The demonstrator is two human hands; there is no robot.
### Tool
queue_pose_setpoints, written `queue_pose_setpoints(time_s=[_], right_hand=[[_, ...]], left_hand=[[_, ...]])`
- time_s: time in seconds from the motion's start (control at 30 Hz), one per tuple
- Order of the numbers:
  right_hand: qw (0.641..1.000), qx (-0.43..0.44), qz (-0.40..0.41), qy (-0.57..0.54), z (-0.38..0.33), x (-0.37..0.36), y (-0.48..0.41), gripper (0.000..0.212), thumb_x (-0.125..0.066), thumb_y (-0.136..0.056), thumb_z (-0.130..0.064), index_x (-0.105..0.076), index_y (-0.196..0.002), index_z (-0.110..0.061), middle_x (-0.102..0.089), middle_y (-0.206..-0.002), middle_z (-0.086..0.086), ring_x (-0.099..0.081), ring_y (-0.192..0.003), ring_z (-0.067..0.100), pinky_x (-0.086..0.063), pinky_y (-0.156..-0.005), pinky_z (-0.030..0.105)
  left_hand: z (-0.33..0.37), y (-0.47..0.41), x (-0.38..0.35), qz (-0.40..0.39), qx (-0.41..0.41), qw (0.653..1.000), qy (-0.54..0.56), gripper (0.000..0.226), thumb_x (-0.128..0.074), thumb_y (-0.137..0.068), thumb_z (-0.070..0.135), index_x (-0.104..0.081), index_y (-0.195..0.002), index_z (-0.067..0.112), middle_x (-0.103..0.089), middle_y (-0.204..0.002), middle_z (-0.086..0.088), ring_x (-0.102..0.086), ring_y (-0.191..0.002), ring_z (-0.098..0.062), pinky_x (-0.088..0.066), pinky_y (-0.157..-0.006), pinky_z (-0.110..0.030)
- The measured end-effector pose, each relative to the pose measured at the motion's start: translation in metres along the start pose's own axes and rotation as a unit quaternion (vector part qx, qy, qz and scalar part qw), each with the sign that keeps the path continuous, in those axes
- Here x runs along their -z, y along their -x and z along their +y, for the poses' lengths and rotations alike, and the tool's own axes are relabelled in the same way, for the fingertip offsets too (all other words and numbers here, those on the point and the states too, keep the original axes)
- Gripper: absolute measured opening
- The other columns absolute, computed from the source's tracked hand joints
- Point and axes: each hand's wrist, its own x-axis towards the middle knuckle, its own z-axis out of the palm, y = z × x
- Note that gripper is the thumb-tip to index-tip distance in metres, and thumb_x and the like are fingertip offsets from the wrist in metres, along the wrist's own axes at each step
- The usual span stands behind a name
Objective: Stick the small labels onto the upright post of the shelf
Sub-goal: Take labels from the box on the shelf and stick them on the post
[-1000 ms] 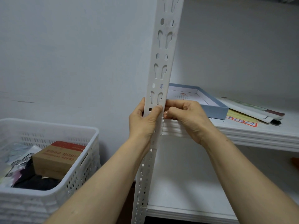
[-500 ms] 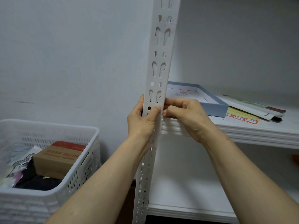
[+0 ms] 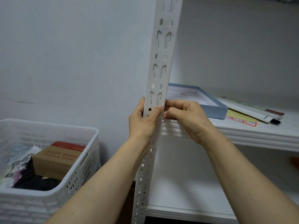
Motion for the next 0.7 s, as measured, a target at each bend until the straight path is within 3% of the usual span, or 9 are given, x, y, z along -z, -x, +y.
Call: queue_pose_setpoints(time_s=[0.27, 0.7], right_hand=[[1.000, 0.007, -0.009, -0.014, 0.0014, 0.0005, -0.0008, 0.035, -0.053, -0.080, 0.009, -0.073, -0.091, -0.017, -0.075, -0.090, 0.002, -0.069, -0.086, 0.011, -0.053, -0.082, 0.017], [1.000, 0.008, -0.010, -0.009, 0.0015, 0.0003, -0.0015, 0.037, -0.052, -0.079, 0.011, -0.073, -0.092, -0.017, -0.075, -0.093, 0.004, -0.069, -0.092, 0.015, -0.053, -0.085, 0.020]], left_hand=[[0.0005, 0.0012, -0.0014, 0.012, 0.001, 1.000, -0.004, 0.036, -0.059, -0.086, 0.001, -0.064, -0.120, 0.012, -0.072, -0.095, 0.001, -0.066, -0.072, -0.001, -0.054, -0.074, -0.019], [0.0009, 0.0010, 0.0003, 0.004, -0.004, 1.000, -0.018, 0.039, -0.056, -0.084, -0.002, -0.066, -0.116, 0.019, -0.073, -0.091, 0.007, -0.066, -0.075, 0.000, -0.054, -0.077, -0.021]])
